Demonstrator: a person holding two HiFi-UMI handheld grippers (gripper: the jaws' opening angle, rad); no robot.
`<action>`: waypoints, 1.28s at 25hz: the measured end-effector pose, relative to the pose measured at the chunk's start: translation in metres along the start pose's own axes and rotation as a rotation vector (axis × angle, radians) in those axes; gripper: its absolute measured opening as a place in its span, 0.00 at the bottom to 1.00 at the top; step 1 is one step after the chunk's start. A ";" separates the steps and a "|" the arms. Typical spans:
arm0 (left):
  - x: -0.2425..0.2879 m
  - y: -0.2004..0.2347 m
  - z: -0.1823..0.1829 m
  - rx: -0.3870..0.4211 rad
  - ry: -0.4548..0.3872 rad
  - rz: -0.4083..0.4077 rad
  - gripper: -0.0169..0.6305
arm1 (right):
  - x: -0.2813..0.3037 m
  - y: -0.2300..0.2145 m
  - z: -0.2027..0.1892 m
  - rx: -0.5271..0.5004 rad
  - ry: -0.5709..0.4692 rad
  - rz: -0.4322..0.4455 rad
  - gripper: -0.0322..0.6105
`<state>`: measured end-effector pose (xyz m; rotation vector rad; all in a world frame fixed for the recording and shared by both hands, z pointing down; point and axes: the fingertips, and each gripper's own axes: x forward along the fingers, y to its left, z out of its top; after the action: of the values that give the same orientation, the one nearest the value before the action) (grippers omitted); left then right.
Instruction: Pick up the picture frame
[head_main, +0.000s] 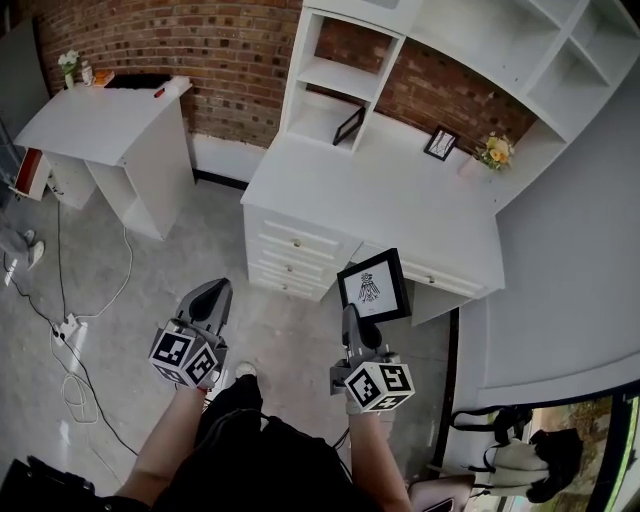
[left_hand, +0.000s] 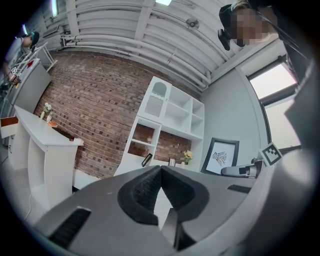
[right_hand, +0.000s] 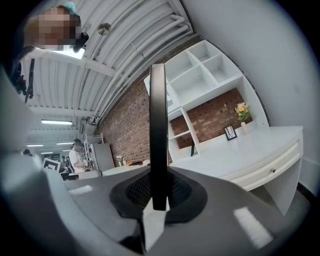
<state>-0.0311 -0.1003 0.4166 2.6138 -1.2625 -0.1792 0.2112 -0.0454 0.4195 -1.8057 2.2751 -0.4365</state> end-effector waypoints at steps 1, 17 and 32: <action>-0.005 -0.006 -0.001 0.002 0.000 -0.004 0.03 | -0.010 -0.001 0.001 -0.004 -0.006 -0.005 0.11; -0.082 -0.093 -0.033 0.027 0.064 -0.063 0.03 | -0.152 -0.015 -0.007 0.020 -0.066 -0.106 0.11; -0.061 -0.099 -0.034 0.059 0.086 -0.063 0.03 | -0.149 -0.030 0.002 -0.001 -0.067 -0.074 0.11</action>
<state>0.0130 0.0122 0.4247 2.6823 -1.1750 -0.0408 0.2734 0.0931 0.4249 -1.8806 2.1700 -0.3814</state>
